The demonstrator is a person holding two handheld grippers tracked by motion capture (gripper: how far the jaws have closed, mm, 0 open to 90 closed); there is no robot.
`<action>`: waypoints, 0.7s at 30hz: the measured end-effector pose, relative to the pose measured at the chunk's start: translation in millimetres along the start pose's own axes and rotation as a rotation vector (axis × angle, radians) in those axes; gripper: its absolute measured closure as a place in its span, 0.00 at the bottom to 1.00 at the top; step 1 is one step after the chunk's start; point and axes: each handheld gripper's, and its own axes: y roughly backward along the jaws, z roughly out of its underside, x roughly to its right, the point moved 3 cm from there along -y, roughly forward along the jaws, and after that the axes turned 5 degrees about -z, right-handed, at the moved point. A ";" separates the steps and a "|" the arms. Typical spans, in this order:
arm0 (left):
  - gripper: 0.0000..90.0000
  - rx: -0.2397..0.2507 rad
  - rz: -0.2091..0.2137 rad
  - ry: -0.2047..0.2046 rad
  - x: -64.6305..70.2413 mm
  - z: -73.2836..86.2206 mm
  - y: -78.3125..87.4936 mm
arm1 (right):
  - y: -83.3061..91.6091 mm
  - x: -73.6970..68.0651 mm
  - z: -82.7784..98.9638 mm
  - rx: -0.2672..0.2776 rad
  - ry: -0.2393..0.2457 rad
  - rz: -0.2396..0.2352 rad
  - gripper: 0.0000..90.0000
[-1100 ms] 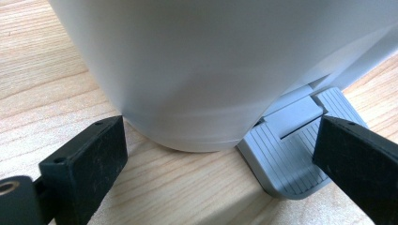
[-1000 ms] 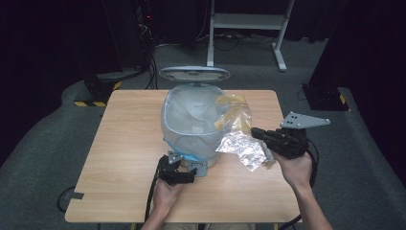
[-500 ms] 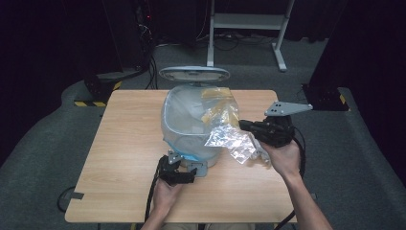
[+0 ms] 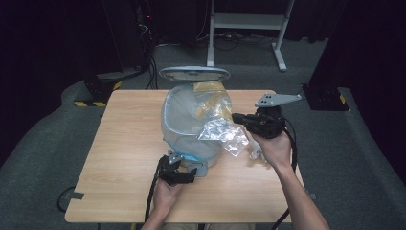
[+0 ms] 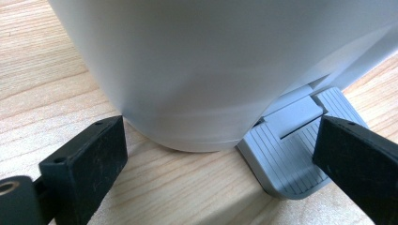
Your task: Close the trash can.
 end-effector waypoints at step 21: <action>0.04 0.000 0.000 0.000 -0.1 0.0 0.0 | -34.8 6.7 -11.9 -0.069 0.018 0.040 1.00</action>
